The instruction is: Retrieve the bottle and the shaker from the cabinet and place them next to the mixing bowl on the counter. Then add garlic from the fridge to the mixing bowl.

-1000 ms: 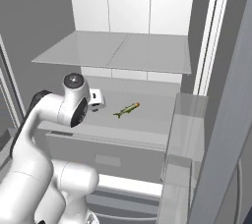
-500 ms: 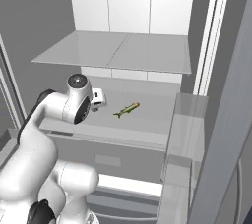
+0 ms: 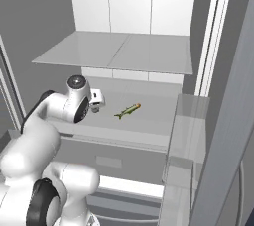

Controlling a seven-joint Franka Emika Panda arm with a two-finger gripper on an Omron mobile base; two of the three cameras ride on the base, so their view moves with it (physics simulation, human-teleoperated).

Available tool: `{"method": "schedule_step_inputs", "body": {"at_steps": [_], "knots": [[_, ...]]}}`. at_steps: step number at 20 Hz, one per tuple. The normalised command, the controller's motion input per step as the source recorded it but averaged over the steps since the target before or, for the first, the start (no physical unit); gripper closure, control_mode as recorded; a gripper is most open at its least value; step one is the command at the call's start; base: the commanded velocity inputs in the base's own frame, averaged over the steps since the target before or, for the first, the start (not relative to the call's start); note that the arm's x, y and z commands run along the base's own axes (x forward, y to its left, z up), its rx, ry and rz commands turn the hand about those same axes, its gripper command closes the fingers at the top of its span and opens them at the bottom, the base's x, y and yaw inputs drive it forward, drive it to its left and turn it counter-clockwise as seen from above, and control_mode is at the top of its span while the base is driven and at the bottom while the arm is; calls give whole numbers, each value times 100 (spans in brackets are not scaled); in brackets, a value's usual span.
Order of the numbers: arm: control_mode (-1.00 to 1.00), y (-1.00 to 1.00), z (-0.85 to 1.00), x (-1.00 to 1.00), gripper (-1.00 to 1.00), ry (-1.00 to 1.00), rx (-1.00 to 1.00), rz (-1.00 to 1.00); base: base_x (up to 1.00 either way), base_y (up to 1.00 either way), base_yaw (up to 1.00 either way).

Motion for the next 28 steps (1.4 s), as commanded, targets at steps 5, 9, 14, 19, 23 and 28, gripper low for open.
{"method": "schedule_step_inputs", "body": {"at_steps": [5,9,14,19,23,28], "knots": [[-100,0,-9,28,-100,0,0,0,0,0,0],[-100,0,-5,30,-100,0,0,0,0,0,0],[-100,0,-15,30,-100,0,0,0,0,0,0],[-100,0,-23,23,-100,0,0,0,0,0,0],[-100,0,-29,23,-100,0,0,0,0,0,0],[-100,0,-26,33,-100,0,0,0,0,0,0]]}}
